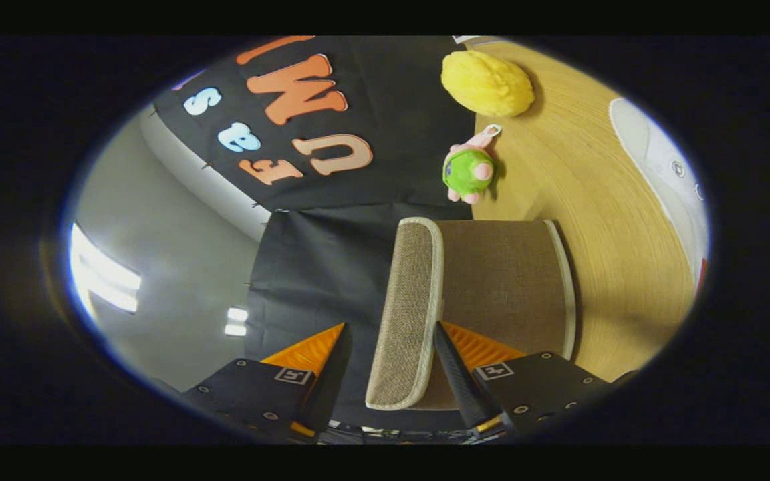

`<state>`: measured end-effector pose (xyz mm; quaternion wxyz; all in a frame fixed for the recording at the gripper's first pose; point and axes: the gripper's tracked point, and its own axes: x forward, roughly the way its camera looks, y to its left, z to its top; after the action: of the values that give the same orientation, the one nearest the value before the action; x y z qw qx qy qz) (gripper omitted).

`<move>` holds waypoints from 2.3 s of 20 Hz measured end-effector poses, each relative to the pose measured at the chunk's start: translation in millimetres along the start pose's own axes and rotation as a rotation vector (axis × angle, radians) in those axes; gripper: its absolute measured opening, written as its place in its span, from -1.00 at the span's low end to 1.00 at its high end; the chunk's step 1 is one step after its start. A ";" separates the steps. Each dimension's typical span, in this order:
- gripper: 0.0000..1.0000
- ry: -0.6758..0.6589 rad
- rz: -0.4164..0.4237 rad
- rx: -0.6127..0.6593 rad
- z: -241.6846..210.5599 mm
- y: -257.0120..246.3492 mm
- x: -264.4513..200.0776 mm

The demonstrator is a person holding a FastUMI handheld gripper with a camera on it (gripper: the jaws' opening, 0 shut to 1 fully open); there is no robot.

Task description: Open the storage box then place both shoes into the box .Put the left shoe in first, then the right shoe, with the right side of both shoes facing outward in a uniform manner.

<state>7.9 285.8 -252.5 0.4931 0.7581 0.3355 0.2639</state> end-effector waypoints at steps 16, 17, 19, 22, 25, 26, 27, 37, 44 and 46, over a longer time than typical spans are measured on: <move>0.22 -0.048 0.015 -0.053 9.4 24.0 13.1; 0.23 -0.042 -0.012 -0.058 9.0 16.8 15.7; 0.22 -0.042 -0.072 -0.066 8.6 -1.7 16.3; 0.22 -0.026 -0.124 -0.036 1.2 -18.9 20.5; 0.22 -0.016 -0.153 -0.044 -8.4 -25.1 24.8; 0.22 -0.015 -0.163 -0.052 -9.7 -23.2 26.9; -0.06 -0.020 -0.181 -0.068 -9.7 -21.4 30.1; -0.73 -0.019 -0.258 -0.364 -27.1 72.2 92.7; -0.49 0.023 -0.299 -0.494 -70.8 95.1 183.7; -0.28 0.033 -0.314 -0.497 -86.2 88.0 204.4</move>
<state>96.7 466.8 -124.7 0.6929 0.5485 0.3819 0.2706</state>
